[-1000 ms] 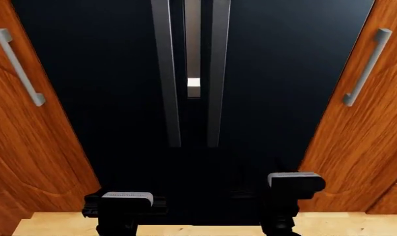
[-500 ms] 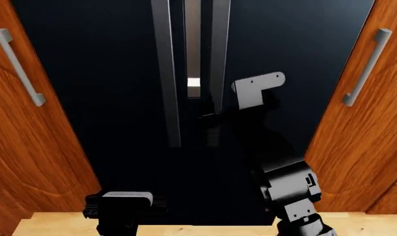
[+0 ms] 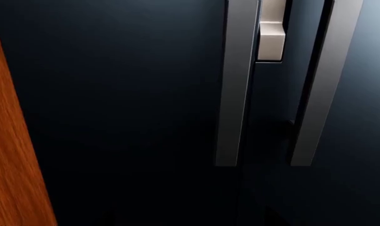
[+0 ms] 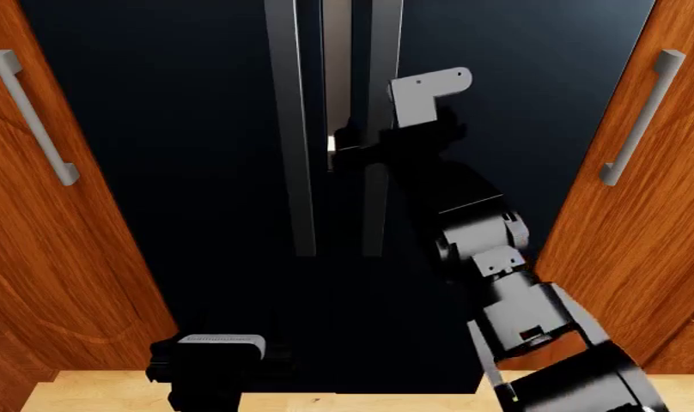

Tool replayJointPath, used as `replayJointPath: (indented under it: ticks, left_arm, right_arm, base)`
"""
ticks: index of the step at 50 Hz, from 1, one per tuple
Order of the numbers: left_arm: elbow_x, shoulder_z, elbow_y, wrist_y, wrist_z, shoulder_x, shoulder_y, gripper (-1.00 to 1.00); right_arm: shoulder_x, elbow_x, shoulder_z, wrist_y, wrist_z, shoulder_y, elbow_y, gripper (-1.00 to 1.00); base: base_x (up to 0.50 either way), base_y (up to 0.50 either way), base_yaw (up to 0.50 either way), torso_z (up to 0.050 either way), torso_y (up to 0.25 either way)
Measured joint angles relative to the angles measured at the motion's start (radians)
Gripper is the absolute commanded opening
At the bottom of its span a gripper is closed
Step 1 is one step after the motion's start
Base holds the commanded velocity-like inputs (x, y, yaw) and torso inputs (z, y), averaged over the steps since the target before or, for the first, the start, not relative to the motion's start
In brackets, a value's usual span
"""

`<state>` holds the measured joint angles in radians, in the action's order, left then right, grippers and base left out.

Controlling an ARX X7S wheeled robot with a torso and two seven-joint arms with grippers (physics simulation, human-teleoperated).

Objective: Open the fridge door

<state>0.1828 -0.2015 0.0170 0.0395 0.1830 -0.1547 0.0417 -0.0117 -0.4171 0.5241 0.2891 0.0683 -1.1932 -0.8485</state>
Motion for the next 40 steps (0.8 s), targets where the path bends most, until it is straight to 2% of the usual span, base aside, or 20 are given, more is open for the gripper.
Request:
replayJointPath:
  ticks: [17,28,29,40]
  left_arm:
    - [0.018,-0.007,0.003,0.002,0.007,-0.007,0.004,1.0]
    - [0.025,-0.012,0.005,0.003,0.014,-0.012,0.006,1.0]
    - [0.026,-0.012,0.005,0.003,0.014,-0.012,0.007,1.0]
    - [0.033,-0.017,0.006,0.003,0.021,-0.015,0.009,1.0]
  right_arm:
    - [0.006,-0.506,0.498,-0.232,0.031,-0.162,-0.319,1.0]
    - [0.01,-0.749,0.728,-0.303,0.033,-0.203,-0.405,1.0]
    - [0.011,-0.765,0.744,-0.308,0.032,-0.205,-0.409,-1.0]
    - [0.012,-0.909,0.896,-0.342,0.005,-0.216,-0.409,-1.0]
  base:
    - [0.0,0.0,0.0,0.0,0.0]
    - [0.0,0.0,0.0,0.0,0.0]
    - [0.0,0.0,0.0,0.0,0.0]
    - [0.0,0.0,0.0,0.0,0.0]
